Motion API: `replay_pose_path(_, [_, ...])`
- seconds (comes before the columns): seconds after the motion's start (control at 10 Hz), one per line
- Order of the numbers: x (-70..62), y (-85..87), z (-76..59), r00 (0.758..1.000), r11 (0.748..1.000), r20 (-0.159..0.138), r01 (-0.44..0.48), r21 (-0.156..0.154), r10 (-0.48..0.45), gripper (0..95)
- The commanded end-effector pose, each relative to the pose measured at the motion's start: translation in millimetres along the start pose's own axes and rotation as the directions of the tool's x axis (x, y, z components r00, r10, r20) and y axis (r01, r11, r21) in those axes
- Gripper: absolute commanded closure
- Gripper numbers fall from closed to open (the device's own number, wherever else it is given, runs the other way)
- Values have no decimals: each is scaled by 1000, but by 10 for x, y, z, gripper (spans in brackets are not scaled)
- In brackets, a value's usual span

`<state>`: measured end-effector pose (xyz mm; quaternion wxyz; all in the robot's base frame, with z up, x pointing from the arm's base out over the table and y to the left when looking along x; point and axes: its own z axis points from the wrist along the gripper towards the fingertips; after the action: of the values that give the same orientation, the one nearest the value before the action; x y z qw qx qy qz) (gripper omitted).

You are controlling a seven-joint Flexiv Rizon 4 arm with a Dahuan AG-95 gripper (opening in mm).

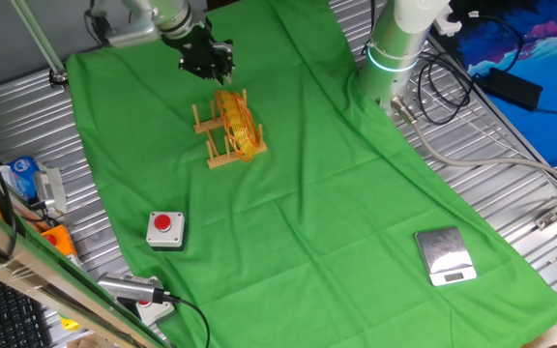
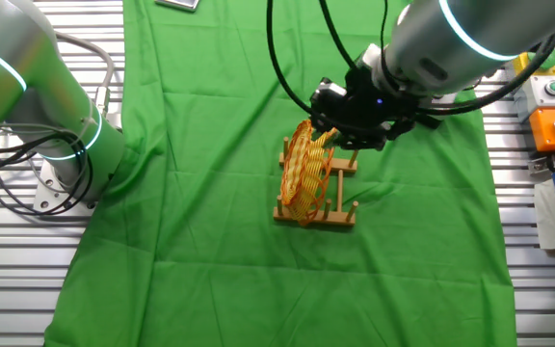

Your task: Put the dish on the dish rack

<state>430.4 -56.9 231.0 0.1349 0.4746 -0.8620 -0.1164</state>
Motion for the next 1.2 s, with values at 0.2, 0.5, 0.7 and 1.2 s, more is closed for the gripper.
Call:
replay_pose_path(0.2, [-19, 2, -54, 981, 973, 65, -191, 127, 184, 950])
replay_pose_path(0.5, [-29, -23, -72, 972, 961, 73, -231, 153, 222, 950])
replay_pose_path(0.7, [11, -102, -76, 976, 965, 73, -213, 156, 204, 950])
replay_pose_path(1.2, [181, -452, -23, 992, 979, 66, -116, 167, 107, 950])
